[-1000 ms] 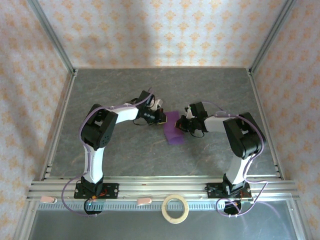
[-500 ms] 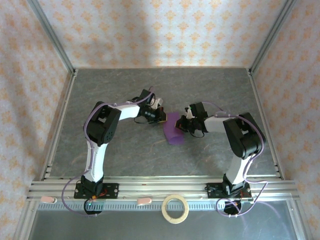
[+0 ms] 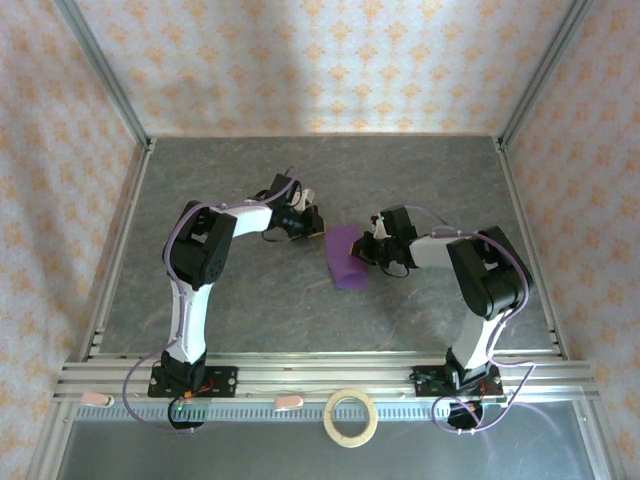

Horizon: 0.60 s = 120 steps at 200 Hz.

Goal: Fold a paper plane with a square sheet of paper (pick it up from the middle)

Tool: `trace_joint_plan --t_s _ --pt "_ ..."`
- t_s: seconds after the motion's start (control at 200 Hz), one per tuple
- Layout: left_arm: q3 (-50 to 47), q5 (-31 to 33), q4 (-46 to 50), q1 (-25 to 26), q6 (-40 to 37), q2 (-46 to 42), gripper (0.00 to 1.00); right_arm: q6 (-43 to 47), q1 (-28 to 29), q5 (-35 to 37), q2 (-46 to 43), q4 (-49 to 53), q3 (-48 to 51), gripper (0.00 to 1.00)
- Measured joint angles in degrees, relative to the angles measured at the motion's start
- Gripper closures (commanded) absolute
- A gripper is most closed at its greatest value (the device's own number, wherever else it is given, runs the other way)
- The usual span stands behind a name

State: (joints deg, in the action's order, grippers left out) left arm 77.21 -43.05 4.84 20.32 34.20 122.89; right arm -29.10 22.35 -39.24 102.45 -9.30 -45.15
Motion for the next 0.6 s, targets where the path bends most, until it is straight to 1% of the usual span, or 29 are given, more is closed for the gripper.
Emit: trace_joint_plan --t_s 0.125,0.36,0.495,0.601 --pt "0.35 0.98 0.22 -0.07 1.57 0.00 1.00 -0.48 -0.02 0.04 -0.79 -0.04 0.96 1.00" --pt "1.11 5.11 0.28 -0.26 3.39 -1.03 1.00 -2.29 -0.02 0.07 -1.68 -1.09 2.36 1.00" --pt "-1.33 4.87 -0.31 0.37 3.52 -6.34 1.00 -4.37 0.00 0.42 -2.08 -2.19 3.21 1.00" --pt "-4.55 3.17 -1.38 2.78 3.52 -11.30 1.00 -5.60 0.11 0.72 -2.23 -2.75 3.54 1.00"
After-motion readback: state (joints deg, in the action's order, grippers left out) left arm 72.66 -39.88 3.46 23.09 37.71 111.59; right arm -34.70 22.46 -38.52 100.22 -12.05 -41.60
